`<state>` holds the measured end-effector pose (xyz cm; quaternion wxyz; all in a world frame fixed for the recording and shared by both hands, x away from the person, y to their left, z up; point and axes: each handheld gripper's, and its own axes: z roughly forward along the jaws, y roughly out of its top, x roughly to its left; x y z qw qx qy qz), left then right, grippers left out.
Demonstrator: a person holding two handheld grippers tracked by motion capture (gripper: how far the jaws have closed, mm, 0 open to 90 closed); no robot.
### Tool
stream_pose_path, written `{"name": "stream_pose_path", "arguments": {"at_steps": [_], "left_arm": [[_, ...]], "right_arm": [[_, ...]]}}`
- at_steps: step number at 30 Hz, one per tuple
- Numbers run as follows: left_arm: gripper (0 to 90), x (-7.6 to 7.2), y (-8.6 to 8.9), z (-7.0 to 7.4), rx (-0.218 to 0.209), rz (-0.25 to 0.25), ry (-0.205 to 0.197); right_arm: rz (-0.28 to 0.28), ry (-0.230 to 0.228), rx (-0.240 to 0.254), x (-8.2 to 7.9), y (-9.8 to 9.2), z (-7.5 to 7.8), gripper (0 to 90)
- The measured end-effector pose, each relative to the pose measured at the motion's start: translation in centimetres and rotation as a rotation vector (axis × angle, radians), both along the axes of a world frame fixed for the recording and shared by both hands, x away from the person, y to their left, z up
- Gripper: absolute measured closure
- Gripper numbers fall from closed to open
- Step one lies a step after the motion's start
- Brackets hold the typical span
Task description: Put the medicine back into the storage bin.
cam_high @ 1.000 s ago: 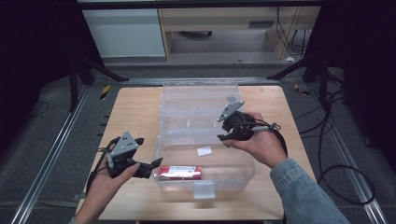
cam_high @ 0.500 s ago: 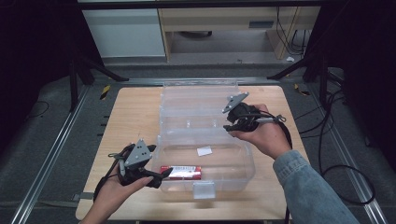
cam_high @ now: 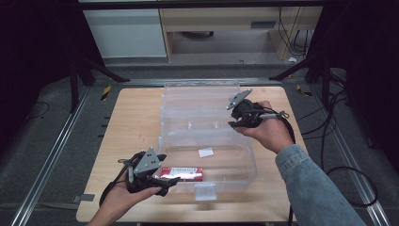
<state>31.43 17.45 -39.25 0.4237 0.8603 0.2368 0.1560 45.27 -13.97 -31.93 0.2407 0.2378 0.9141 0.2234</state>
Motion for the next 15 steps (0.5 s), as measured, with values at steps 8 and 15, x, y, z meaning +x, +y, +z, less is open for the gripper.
{"name": "stream_pose_path", "arguments": {"at_steps": [8, 15], "left_arm": [[20.4, -0.1, -1.0, -1.0, 0.016, -0.045, 0.024], [22.8, 0.0, -1.3, -1.9, 0.028, -0.055, 0.047]], "right_arm": [[0.025, -0.023, -0.021, 1.9, 0.6, 0.5, 52.8], [0.042, 0.01, -0.054, 3.6, 1.5, 0.4, 53.6]]}}
